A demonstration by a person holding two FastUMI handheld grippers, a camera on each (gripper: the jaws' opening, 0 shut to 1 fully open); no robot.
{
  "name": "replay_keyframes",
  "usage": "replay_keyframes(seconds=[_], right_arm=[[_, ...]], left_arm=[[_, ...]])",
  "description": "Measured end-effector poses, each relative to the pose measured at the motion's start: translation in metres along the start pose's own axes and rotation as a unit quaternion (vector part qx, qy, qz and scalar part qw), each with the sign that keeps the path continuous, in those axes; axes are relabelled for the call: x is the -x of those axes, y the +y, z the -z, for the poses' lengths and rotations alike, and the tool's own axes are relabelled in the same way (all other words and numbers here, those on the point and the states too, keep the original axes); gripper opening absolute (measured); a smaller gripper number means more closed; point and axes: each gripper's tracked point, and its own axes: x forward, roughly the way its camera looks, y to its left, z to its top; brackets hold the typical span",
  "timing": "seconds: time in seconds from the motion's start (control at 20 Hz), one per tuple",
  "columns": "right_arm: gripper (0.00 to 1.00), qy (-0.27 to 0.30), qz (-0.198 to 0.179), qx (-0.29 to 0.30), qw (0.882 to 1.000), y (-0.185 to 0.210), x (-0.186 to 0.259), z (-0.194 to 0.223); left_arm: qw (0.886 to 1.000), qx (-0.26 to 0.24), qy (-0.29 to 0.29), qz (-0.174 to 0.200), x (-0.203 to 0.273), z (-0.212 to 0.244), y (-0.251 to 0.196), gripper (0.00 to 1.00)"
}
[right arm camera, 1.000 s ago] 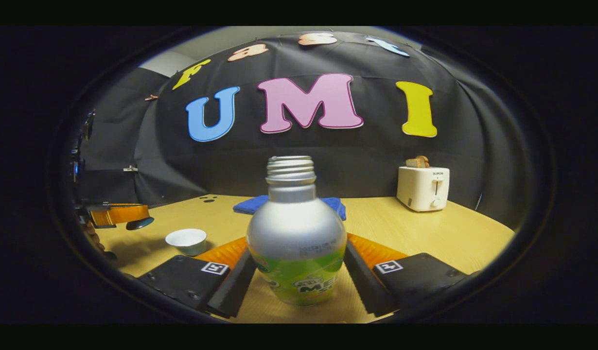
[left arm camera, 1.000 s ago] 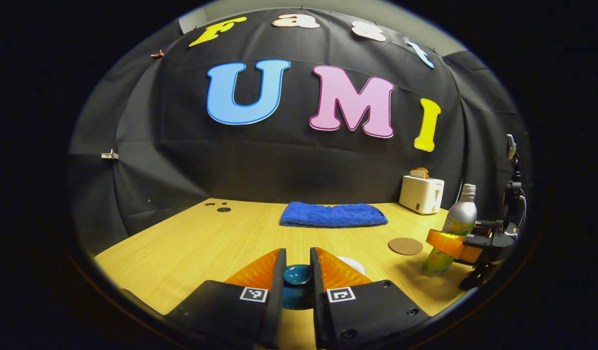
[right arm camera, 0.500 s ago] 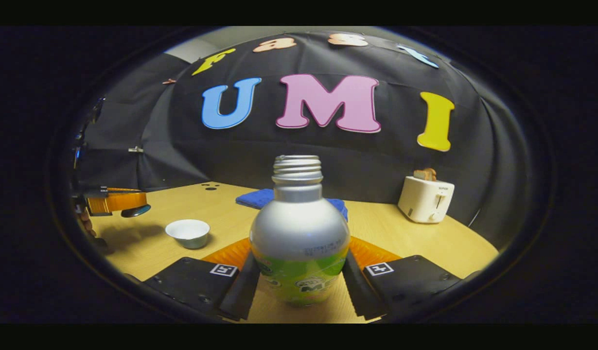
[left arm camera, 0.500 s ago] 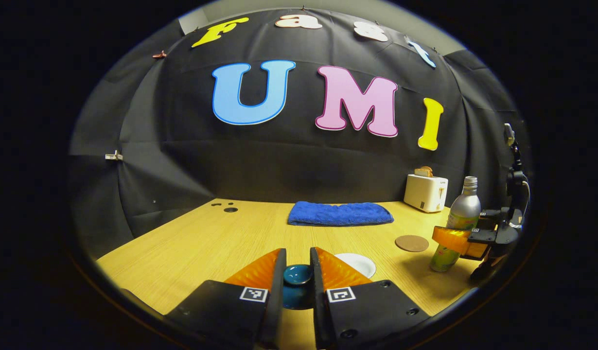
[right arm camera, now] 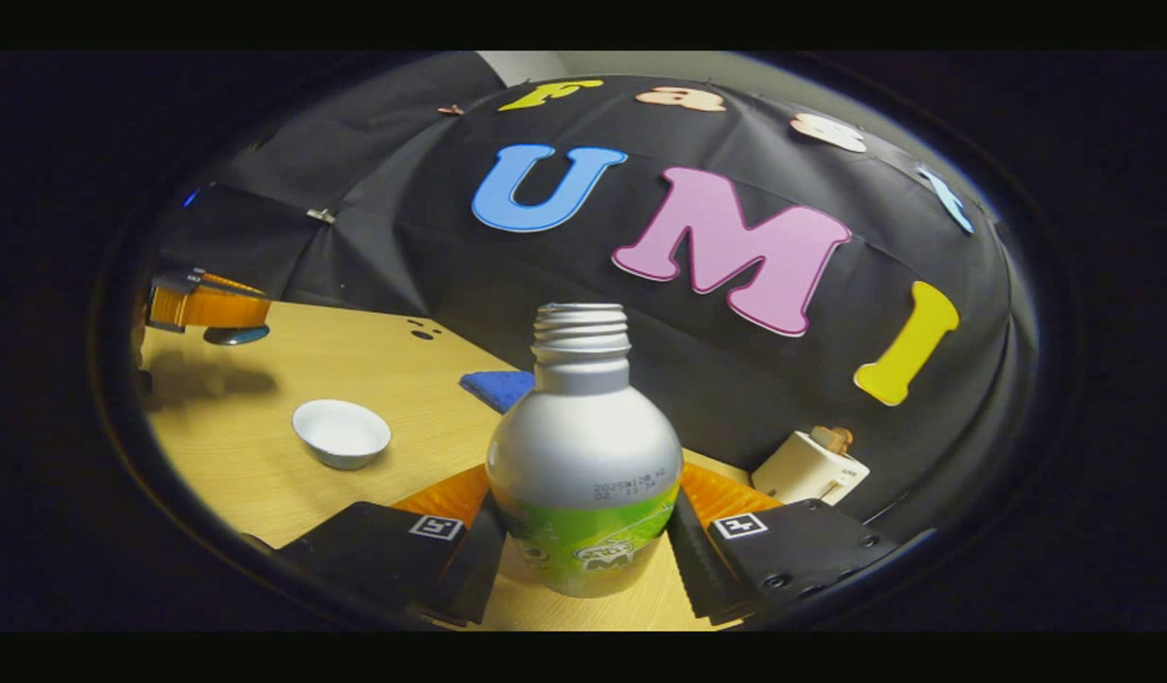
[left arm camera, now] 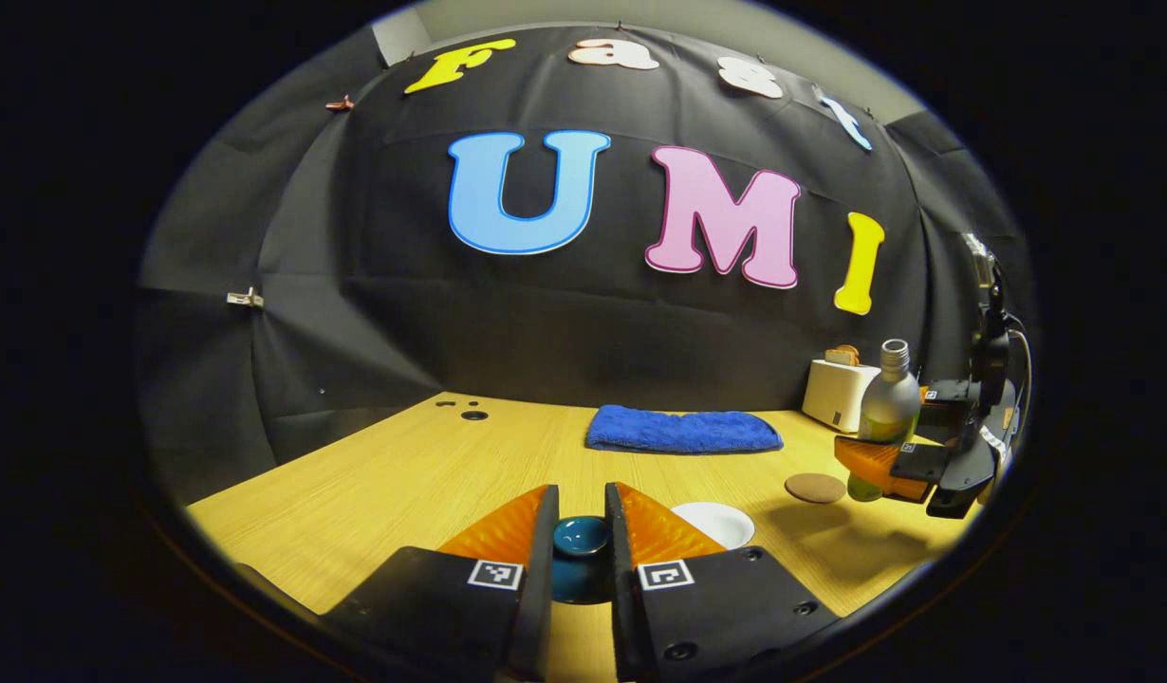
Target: Open the teacup lid with one hand, grasp the water bottle and pour water into the teacup with the other hand; after pouring, place the water bottle on the coaster and then close the teacup lid.
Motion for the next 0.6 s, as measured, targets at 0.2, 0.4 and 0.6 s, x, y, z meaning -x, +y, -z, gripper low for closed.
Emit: replay_keyframes(seconds=[0.2,0.4,0.6], right_arm=[[0.8,0.007,-0.001,0.088,0.996,0.004,-0.022,0.001],[0.8,0.018,-0.004,0.161,0.987,0.01,-0.035,0.01],[0.8,0.018,-0.001,0.231,0.973,0.017,-0.047,0.01]], left_arm=[[1.0,0.001,-0.002,-0.017,0.006,-0.001,0.018,0.3],[0.999,0.006,0.0,-0.034,0.011,0.001,0.038,0.3],[0.999,0.007,0.002,-0.051,0.016,0.004,0.054,0.3]])
